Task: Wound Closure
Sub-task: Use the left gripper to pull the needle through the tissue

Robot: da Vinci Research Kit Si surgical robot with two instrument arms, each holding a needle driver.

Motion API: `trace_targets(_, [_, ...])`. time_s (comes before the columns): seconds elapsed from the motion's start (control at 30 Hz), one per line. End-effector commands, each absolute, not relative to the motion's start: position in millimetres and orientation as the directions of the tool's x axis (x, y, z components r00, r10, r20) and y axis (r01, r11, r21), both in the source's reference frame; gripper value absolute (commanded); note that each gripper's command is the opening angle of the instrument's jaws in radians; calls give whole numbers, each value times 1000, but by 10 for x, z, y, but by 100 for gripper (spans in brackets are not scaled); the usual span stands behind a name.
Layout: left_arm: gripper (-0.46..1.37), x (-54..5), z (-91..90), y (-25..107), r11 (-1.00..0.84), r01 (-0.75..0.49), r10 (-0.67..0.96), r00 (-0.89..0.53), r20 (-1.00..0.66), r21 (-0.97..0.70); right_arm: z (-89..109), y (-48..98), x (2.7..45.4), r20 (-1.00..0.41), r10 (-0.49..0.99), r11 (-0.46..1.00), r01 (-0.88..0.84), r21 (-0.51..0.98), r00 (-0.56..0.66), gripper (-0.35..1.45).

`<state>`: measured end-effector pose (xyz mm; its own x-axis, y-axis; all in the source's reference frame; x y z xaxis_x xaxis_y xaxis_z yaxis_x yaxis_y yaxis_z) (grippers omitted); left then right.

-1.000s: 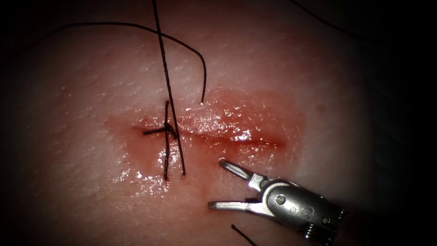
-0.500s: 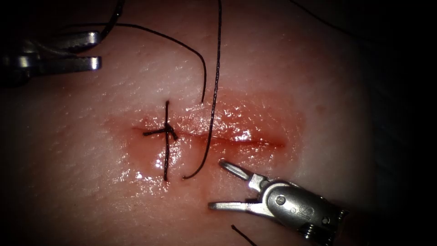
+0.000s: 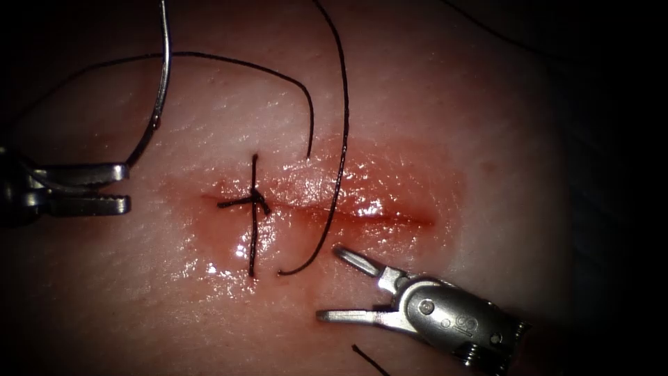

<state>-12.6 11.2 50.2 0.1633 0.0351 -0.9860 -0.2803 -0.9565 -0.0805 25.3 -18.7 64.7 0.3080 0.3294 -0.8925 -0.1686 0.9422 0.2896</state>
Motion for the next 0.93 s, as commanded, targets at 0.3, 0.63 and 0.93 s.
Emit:
trace_targets(0.3, [-35, -127, 517, 91, -957, -274, 48, 163, -985, -92, 648, -184, 254, -892, 331, 942, -171, 290, 309, 98])
trace_targets(0.63, [-35, -127, 529, 82, -957, -273, 50, 162, -985, -93, 650, -183, 255, -891, 331, 941, -172, 290, 309, 98])
trace_targets(0.93, [-35, -129, 530, 86, -957, -275, 51, 162, -985, -95, 649, -183, 255, -891, 331, 941, -172, 290, 309, 98])
